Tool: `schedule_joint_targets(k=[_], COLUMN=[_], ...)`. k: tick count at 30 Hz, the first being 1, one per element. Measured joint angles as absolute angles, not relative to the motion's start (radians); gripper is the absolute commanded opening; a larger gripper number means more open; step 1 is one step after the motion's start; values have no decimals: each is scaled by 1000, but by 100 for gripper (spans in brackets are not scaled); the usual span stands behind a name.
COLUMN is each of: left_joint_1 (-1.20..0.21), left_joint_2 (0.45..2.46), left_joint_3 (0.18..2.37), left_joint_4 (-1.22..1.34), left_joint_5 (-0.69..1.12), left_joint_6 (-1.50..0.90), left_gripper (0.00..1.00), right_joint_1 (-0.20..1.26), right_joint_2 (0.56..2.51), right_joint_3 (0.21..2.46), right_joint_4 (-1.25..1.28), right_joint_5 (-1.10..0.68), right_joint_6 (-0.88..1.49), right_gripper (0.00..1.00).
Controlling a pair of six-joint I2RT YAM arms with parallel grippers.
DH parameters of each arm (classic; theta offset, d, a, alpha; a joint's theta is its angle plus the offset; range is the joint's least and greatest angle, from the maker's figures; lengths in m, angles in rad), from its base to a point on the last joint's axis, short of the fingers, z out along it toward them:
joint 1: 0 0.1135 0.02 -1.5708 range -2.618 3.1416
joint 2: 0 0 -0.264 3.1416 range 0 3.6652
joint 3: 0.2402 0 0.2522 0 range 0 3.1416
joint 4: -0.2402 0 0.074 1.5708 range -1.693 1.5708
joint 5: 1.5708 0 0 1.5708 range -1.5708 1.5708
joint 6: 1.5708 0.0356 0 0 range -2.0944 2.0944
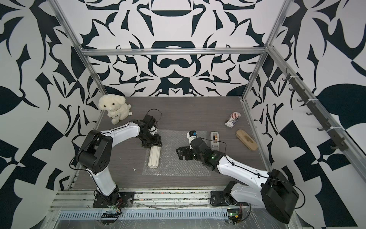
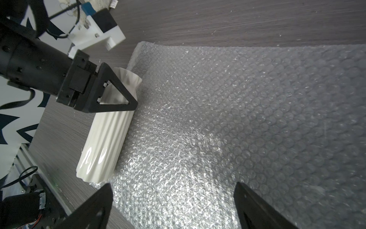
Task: Wrap vases in bubble wrap
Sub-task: Place the vase in bubble wrap, then wrap the vase in bubble wrap.
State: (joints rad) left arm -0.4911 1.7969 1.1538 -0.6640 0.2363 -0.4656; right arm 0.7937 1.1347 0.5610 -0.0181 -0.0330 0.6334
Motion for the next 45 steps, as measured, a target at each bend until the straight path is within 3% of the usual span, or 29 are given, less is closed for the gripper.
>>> schedule_joint_targets(k=[1, 3, 10, 20, 29, 33, 39, 45], left_joint_1=[-491, -491, -485, -263, -265, -265, -265, -272], left_joint_2=[1789, 1765, 1673, 1473, 1492, 1494, 1525, 1532], left_joint_3=[1153, 1153, 1152, 958, 814, 760, 738, 711], left_joint_4=[-662, -656, -644, -563, -491, -436, -369, -303], left_joint_5=[239, 254, 282, 278, 320, 333, 365, 401], left_joint_6=[-471, -477, -496, -533, -550, -570, -583, -588], left_gripper=[79, 96, 99, 81, 71, 58, 56, 40], right_joint_1=[797, 807, 850, 962, 1013, 1016, 1016, 1016], right_joint_2=[1138, 1145, 1197, 1388, 1545, 1601, 1669, 1740], right_joint_3=[564, 571, 608, 689, 813, 875, 927, 965], right_joint_4=[-18, -17, -10, 68, 141, 128, 120, 107], right_joint_5=[-29, -20, 6, 36, 47, 68, 80, 81], right_joint_6=[636, 643, 659, 728, 761, 762, 763, 758], right_gripper=[99, 99, 99, 96, 86, 81, 68, 57])
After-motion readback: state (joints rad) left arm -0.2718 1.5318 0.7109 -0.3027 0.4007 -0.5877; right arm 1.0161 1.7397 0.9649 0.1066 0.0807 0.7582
